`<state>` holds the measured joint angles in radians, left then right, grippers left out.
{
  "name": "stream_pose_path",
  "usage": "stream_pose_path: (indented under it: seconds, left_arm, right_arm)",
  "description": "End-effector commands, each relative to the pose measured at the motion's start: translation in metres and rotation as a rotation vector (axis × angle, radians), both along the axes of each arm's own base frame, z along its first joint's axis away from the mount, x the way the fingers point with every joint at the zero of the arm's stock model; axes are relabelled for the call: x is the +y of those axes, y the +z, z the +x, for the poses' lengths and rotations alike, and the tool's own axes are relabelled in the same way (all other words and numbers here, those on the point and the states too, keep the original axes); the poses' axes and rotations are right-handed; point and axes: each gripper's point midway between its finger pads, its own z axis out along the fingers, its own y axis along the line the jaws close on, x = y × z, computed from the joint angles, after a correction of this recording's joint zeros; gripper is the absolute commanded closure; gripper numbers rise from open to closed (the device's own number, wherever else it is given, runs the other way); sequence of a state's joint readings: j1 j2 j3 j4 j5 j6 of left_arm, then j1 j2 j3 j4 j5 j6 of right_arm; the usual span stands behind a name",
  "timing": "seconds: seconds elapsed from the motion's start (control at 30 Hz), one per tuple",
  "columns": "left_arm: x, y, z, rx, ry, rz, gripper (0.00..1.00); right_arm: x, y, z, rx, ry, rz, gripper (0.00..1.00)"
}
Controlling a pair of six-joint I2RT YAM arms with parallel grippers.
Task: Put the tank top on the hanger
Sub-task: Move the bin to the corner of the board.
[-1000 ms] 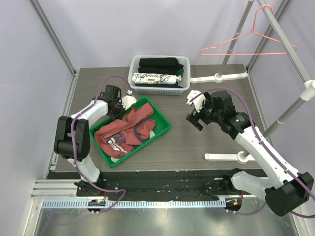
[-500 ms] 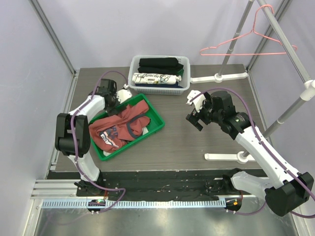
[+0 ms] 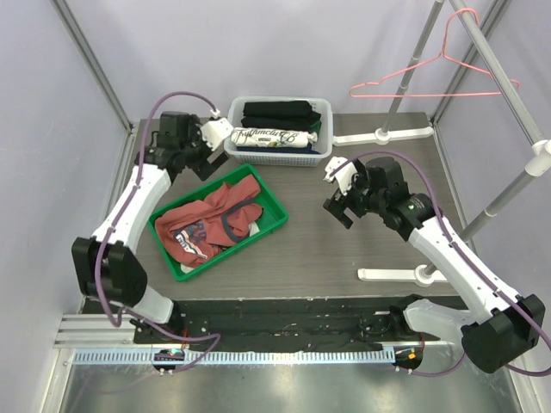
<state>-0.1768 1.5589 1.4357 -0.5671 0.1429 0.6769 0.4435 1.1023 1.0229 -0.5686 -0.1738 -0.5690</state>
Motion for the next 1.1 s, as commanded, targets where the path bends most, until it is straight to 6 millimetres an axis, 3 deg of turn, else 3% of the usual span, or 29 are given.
stream_pose_path:
  seconds: [0.0, 0.17, 0.27, 0.63, 1.07]
  left_arm:
    - [-0.062, -0.012, -0.055, 0.07, -0.229, -0.001, 0.0]
    - [-0.105, -0.049, -0.112, 0.187, -0.416, 0.041, 0.0]
    - [-0.115, -0.062, -0.136, 0.278, -0.473, 0.023, 0.0]
    - [-0.114, -0.108, -0.185, 0.482, -0.496, 0.002, 0.0]
    - [-0.118, -0.11, -0.23, 0.607, -0.584, -0.08, 0.11]
  right_arm:
    - [0.003, 0.026, 0.015, -0.075, -0.042, 0.048, 0.0]
    - [-0.009, 0.039, 0.034, -0.11, -0.164, 0.09, 0.0]
    - [-0.019, 0.046, 0.045, -0.133, -0.236, 0.113, 0.0]
    - [-0.029, 0.042, 0.05, -0.136, -0.281, 0.13, 0.0]
    - [-0.031, 0.038, 0.048, -0.129, -0.28, 0.137, 0.0]
